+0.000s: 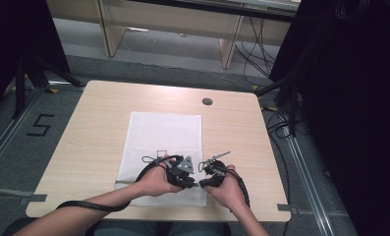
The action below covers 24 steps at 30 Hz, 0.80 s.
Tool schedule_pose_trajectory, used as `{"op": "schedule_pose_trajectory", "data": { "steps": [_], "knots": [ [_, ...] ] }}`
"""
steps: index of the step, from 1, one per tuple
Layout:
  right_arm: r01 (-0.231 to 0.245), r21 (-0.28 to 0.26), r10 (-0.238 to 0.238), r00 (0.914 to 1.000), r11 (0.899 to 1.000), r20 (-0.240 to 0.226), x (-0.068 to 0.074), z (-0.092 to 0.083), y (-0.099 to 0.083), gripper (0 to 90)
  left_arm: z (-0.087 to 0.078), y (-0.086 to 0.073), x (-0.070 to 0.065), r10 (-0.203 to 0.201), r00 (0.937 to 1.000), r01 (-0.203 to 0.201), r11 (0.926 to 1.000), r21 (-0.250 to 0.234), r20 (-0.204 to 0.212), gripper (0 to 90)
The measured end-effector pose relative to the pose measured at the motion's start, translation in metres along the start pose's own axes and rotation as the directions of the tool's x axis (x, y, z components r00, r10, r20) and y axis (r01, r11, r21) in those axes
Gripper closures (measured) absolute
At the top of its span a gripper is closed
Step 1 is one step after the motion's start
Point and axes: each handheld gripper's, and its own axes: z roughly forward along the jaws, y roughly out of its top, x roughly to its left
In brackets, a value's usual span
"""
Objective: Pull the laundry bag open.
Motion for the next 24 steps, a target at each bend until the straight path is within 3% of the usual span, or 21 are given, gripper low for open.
{"op": "schedule_pose_trajectory", "data": {
  "steps": [10,16,18,19,24],
  "knots": [
    [0.002,0.001,-0.002,1.0000,1.000,0.000,0.0001,0.0000,0.0001,90.0,-0.0021,-0.0010,-0.0006,-0.013,0.9999,0.013,0.9999,-0.002,-0.002,81.9],
    [0.001,0.001,-0.001,1.0000,1.000,-0.001,-0.0001,0.0000,0.0000,90.0,-0.0039,-0.0011,0.0002,0.003,1.0000,-0.003,1.0000,0.005,-0.007,81.9],
    [0.001,0.000,-0.001,1.0000,1.000,0.003,0.0003,0.0002,0.0001,90.0,-0.0042,-0.0012,-0.0010,-0.014,0.9999,0.014,0.9999,-0.002,-0.004,81.9],
    [0.001,0.000,-0.001,1.0000,1.000,0.003,0.0003,0.0002,0.0001,90.0,-0.0047,-0.0008,-0.0001,0.001,1.0000,-0.001,1.0000,-0.004,-0.005,81.9],
    [0.010,-0.001,-0.010,0.9999,1.000,0.002,0.0003,0.0001,0.0001,90.0,-0.0054,-0.0015,0.0001,-0.016,0.9999,0.016,0.9999,-0.003,0.000,81.9]
  ]
}}
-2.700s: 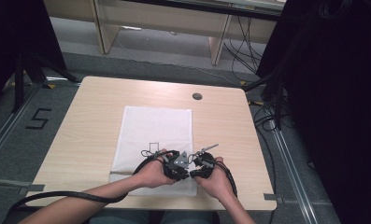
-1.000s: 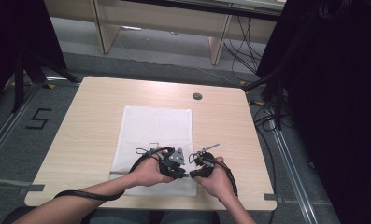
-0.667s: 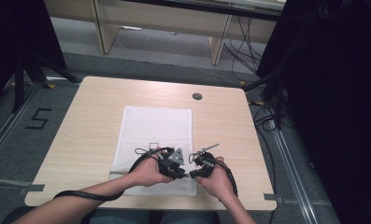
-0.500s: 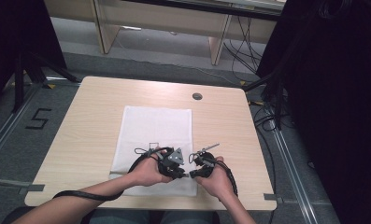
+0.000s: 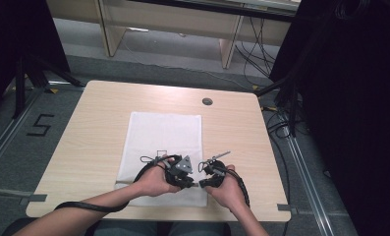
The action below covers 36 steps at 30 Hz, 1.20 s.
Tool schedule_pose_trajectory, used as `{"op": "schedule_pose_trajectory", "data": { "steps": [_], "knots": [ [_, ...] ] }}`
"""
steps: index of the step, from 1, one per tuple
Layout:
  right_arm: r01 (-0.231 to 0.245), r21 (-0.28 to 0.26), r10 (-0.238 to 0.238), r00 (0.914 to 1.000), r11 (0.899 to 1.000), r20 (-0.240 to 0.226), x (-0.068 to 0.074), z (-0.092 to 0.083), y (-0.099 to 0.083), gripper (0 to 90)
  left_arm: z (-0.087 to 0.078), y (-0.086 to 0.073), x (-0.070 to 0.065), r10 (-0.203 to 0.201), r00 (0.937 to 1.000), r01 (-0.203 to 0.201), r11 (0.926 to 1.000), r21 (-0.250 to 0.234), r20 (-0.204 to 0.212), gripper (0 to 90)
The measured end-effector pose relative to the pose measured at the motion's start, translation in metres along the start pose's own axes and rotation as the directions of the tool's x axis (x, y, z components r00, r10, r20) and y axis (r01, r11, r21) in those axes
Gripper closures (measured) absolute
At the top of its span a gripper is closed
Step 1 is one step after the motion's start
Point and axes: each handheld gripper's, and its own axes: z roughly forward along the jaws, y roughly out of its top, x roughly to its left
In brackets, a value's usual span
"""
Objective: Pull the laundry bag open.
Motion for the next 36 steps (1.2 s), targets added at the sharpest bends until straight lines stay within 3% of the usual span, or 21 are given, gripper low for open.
{"op": "schedule_pose_trajectory", "data": {
  "steps": [6,8,11,16,20,22,25,36],
  "knots": [
    [0.001,0.000,-0.001,1.0000,1.000,0.000,-0.0001,0.0000,0.0000,90.0,-0.0019,0.0004,0.0005,0.008,0.9999,-0.008,1.0000,0.006,-0.007,81.9],
    [0.000,-0.002,0.000,1.0000,1.000,0.000,-0.0001,0.0001,0.0000,90.0,-0.0020,0.0000,-0.0008,-0.009,0.9999,0.009,1.0000,0.005,-0.005,81.9],
    [0.000,-0.003,0.000,1.0000,1.000,-0.001,-0.0003,0.0000,-0.0001,90.0,-0.0032,0.0001,0.0002,0.013,0.9999,-0.013,0.9999,0.009,-0.004,81.9],
    [-0.001,-0.002,0.001,1.0000,1.000,-0.003,-0.0002,-0.0001,0.0000,90.0,-0.0048,0.0001,-0.0001,0.001,1.0000,-0.001,1.0000,0.010,-0.001,81.9],
    [-0.006,0.001,0.006,1.0000,1.000,-0.004,-0.0006,-0.0001,-0.0001,90.0,-0.0076,0.0004,0.0018,0.019,0.9998,-0.019,0.9996,0.019,-0.003,81.9],
    [-0.005,0.001,0.005,1.0000,1.000,-0.003,-0.0005,0.0000,0.0000,90.0,-0.0077,-0.0001,0.0006,-0.001,1.0000,0.001,0.9999,0.011,-0.001,81.9],
    [0.001,-0.003,-0.001,1.0000,1.000,-0.003,-0.0004,0.0001,0.0000,90.0,-0.0087,-0.0005,0.0014,0.017,0.9998,-0.017,0.9997,0.015,-0.001,81.9],
    [0.000,-0.002,0.000,1.0000,1.000,-0.006,-0.0006,-0.0003,-0.0005,90.0,-0.0097,-0.0006,0.0015,0.016,0.9999,-0.016,0.9998,0.014,0.001,81.9]
  ]
}}
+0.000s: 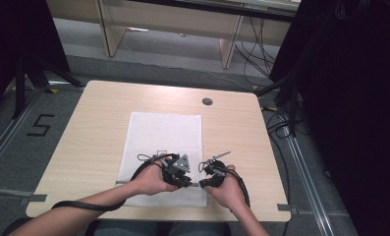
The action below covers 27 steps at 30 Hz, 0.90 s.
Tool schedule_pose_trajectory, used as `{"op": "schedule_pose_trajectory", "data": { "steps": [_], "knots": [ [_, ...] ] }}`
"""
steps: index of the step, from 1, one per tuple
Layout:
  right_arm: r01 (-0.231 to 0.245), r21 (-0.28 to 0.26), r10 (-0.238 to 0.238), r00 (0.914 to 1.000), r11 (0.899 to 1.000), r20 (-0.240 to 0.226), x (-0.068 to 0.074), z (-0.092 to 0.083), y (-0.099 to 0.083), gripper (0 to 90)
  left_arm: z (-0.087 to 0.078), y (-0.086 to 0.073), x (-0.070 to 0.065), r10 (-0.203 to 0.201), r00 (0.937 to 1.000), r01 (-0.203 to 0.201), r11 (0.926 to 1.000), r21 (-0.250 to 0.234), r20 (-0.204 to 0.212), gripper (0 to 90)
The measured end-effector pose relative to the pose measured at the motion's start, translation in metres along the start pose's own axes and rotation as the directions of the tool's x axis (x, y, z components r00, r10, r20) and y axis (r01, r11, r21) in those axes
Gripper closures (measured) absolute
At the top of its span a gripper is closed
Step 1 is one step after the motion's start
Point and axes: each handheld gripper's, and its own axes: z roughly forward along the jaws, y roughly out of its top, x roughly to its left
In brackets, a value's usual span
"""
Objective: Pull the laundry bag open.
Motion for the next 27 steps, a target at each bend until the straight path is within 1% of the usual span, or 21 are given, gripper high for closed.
{"op": "schedule_pose_trajectory", "data": {
  "steps": [1,2,5,6,7,9,10,11,14,15,16,19,21,27],
  "knots": [
    [0.003,-0.002,-0.003,1.0000,1.000,-0.003,0.000,0.000,0.000,90.0,-0.001,0.000,0.000,-0.014,0.9999,0.014,0.9999,0.000,0.000,81.9],
    [0.003,-0.001,-0.003,1.0000,1.000,-0.002,0.000,0.000,0.000,90.0,-0.002,0.000,0.001,-0.005,1.0000,0.005,1.0000,-0.001,0.001,81.9],
    [0.004,0.001,-0.004,1.0000,1.000,-0.001,0.000,0.000,0.000,90.0,-0.004,-0.001,0.001,0.000,1.0000,0.000,1.0000,0.003,0.001,81.9],
    [0.004,0.001,-0.004,1.0000,1.000,-0.001,0.000,0.000,0.000,90.0,-0.004,-0.002,0.001,-0.015,0.9999,0.015,0.9999,0.000,0.002,81.9],
    [0.002,0.001,-0.002,1.0000,1.000,0.000,0.000,0.000,0.000,90.0,-0.005,-0.002,0.001,-0.004,1.0000,0.004,1.0000,0.001,0.000,81.9],
    [0.002,0.001,-0.002,1.0000,1.000,-0.001,0.000,0.000,0.000,90.0,-0.007,-0.003,0.002,-0.002,1.0000,0.002,1.0000,0.005,-0.004,81.9],
    [0.002,0.001,-0.002,1.0000,1.000,-0.001,0.000,0.000,0.000,90.0,-0.007,-0.003,0.001,-0.018,0.9998,0.018,0.9998,-0.001,0.001,81.9],
    [0.002,0.001,-0.002,1.0000,1.000,0.000,0.000,0.000,0.000,90.0,-0.008,-0.004,0.002,-0.004,1.0000,0.004,1.0000,0.003,0.000,81.9],
    [0.002,-0.001,-0.002,1.0000,1.000,-0.001,0.000,0.000,0.000,90.0,-0.009,-0.005,0.003,0.003,1.0000,-0.003,1.0000,0.009,-0.004,81.9],
    [0.002,-0.001,-0.002,1.0000,1.000,-0.001,0.000,0.000,0.000,90.0,-0.009,-0.005,0.002,-0.004,1.0000,0.004,1.0000,0.004,-0.001,81.9],
    [-0.005,0.003,0.005,1.0000,1.000,-0.002,0.000,0.000,0.000,90.0,-0.009,-0.006,0.002,-0.017,0.9999,0.017,0.9999,0.002,0.002,81.9],
    [-0.011,0.004,0.011,0.9999,1.000,-0.008,-0.001,0.000,0.000,90.0,-0.011,-0.005,0.003,-0.001,1.0000,0.001,1.0000,0.001,-0.002,81.9],
    [-0.023,0.005,0.023,0.9997,1.000,-0.007,0.000,0.000,0.000,90.0,-0.012,-0.006,0.003,-0.003,1.0000,0.003,1.0000,0.001,-0.003,81.9],
    [-0.025,0.009,0.025,0.9996,1.000,-0.012,-0.001,0.000,0.000,90.0,-0.013,-0.009,0.004,-0.014,0.9999,0.014,0.9999,-0.003,-0.001,81.9]
  ]
}}
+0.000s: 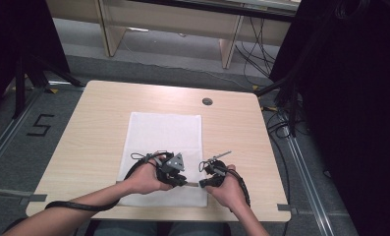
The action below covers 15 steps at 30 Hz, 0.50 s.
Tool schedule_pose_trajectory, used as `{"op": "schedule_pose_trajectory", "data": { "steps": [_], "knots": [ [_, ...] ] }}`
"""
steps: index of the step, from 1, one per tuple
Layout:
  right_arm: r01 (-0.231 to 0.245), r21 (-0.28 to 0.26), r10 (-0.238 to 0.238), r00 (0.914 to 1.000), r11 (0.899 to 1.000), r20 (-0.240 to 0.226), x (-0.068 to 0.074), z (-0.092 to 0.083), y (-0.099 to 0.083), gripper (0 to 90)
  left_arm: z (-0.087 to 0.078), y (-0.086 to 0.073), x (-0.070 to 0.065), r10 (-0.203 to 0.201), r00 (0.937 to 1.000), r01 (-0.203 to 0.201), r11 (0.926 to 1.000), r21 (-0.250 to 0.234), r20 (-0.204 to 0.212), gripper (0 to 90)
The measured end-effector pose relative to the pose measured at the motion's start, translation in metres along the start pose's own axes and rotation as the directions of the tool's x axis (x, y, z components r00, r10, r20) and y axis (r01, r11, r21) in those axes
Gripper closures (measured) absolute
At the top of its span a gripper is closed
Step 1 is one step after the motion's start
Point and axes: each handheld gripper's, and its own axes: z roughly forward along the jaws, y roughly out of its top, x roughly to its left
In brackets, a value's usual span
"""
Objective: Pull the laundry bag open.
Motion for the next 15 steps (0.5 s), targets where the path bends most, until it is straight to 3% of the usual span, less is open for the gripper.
{"op": "schedule_pose_trajectory", "data": {
  "steps": [4,7,9,15],
  "knots": [
    [0.003,-0.002,-0.003,1.0000,1.000,0.002,0.0007,0.0000,-0.0003,90.0,-0.0019,0.0000,-0.0006,-0.009,0.9999,0.009,1.0000,0.002,-0.005,81.9],
    [0.023,-0.013,-0.022,0.9997,1.000,0.005,0.0000,0.0005,-0.0001,90.0,-0.0033,0.0003,-0.0001,0.007,1.0000,-0.007,1.0000,0.003,-0.006,81.9],
    [0.003,-0.001,-0.003,1.0000,1.000,0.006,0.0009,-0.0001,-0.0002,90.0,-0.0037,0.0002,0.0001,0.007,1.0000,-0.007,1.0000,0.001,-0.006,81.9],
    [0.016,-0.011,-0.016,0.9998,1.000,0.008,0.0003,0.0004,-0.0002,90.0,-0.0057,0.0005,0.0000,0.014,0.9999,-0.014,0.9999,0.005,-0.009,81.9]
  ]
}}
